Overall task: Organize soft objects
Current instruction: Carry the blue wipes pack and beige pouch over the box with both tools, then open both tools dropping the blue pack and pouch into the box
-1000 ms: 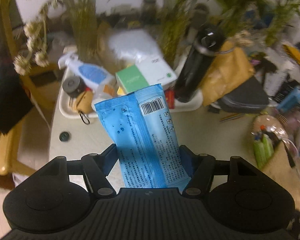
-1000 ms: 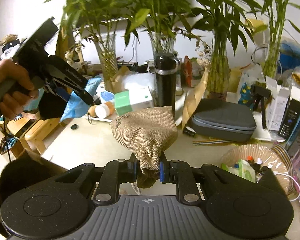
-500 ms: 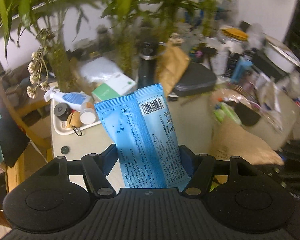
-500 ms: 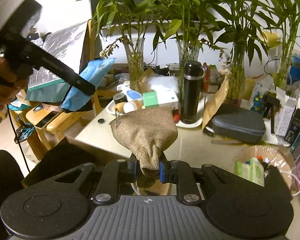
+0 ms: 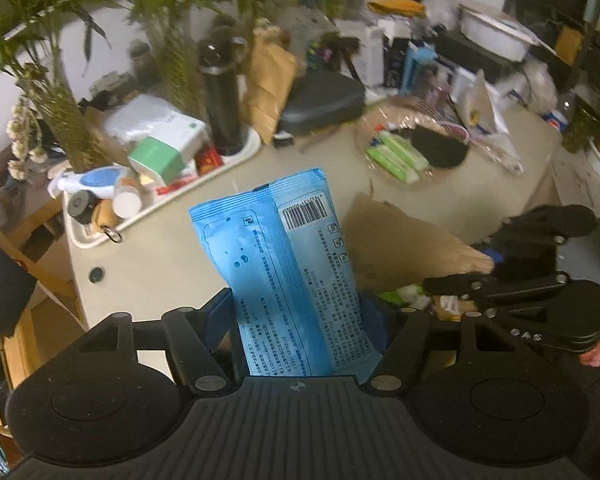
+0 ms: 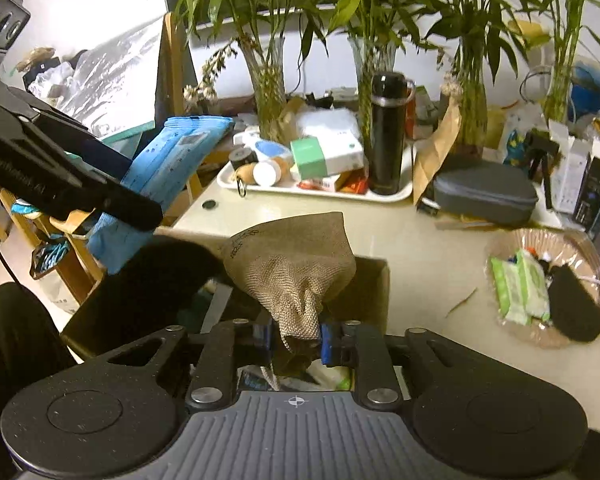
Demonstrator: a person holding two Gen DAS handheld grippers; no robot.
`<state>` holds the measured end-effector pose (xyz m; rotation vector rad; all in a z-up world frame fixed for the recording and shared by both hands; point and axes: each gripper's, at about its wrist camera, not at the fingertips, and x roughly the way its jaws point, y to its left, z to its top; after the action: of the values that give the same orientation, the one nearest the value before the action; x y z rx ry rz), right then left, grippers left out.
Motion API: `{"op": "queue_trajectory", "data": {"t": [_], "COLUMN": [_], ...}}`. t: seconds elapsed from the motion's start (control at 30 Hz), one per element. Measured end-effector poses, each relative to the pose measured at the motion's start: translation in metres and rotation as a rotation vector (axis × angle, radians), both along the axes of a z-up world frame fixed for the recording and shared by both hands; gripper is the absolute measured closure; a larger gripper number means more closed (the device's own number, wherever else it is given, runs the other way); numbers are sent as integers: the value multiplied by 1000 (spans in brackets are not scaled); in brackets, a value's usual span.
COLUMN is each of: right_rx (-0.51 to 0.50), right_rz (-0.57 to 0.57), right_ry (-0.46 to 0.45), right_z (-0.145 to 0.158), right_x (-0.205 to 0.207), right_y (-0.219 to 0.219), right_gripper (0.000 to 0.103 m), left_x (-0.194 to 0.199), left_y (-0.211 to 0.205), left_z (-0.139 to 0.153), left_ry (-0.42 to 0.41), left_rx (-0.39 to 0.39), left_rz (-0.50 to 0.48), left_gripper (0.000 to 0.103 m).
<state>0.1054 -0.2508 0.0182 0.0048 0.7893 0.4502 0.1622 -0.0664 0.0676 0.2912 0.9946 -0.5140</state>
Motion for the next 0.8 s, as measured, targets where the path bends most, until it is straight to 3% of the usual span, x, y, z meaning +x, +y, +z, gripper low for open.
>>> {"op": "queue_trajectory", "data": {"t": [0.07, 0.1, 0.13, 0.17, 0.37, 0.47, 0.8], "right_rx": [-8, -14, -18, -22, -42, -51, -133], "right_rz": [12, 15, 19, 22, 33, 41, 41], "right_ry": [11, 5, -16, -32, -33, -30, -26], "right_z": [-3, -3, -1, 1, 4, 3, -3], "right_x": [-1, -3, -7, -9, -25, -36, -69], "right_y": [3, 4, 4, 4, -3, -5, 4], "right_gripper": [42, 19, 3, 0, 0, 0, 0], "left_x": [-4, -7, -9, -12, -37, -55, -106], "left_y": [0, 2, 5, 7, 24, 30, 47], "left_z": [-2, -2, -2, -1, 2, 1, -16], "left_ry": [8, 3, -4, -11, -69, -93, -163], "left_rx": [-25, -43, -62, -72, -138, -151, -164], "left_rz": [-12, -11, 0, 16, 140, 180, 290], "left_gripper": [35, 33, 31, 24, 19, 5, 0]}}
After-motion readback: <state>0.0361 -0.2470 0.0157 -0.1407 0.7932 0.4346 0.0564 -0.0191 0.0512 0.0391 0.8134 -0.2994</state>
